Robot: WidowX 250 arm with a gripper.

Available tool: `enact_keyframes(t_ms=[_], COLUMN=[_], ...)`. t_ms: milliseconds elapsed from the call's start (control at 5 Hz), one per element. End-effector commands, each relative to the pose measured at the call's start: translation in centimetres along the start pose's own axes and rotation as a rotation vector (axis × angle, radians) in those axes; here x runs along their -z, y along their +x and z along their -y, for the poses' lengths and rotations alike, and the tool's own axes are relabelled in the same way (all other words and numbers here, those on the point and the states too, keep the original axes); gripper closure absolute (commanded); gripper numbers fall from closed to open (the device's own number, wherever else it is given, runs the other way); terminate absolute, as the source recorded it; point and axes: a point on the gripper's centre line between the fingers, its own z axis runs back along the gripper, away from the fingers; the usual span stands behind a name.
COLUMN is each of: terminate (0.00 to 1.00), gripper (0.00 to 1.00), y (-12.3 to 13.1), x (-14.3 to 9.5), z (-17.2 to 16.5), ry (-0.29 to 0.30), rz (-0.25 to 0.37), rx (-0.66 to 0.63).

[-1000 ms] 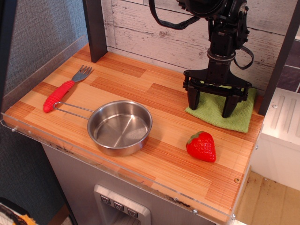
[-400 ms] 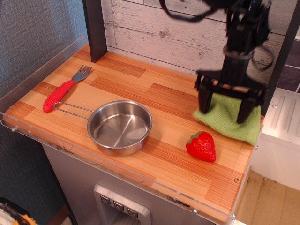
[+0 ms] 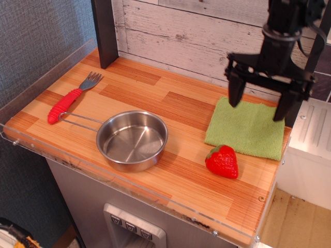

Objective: Move the green cloth to the upper right corner of the table

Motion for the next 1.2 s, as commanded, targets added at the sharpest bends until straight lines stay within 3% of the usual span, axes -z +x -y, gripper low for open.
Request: enact_keyframes(t_ms=[0,200,400,1000], terminate=[0.0,0.0,0.0,0.0], gripper=[0.0,0.0,0.0,0.0], y=[-0.4,-2.1,-4.0,-5.9], x=[-5.5,-6.5,-6.0,-2.9], z=[-2.8,-5.2,-7.0,-10.1], ry=[-0.029,-0.046,-0.046,0.039], rz=[0.109,0.098,0.067,0.04], rx=[-0.005,-0.027,-0.009,0.026])
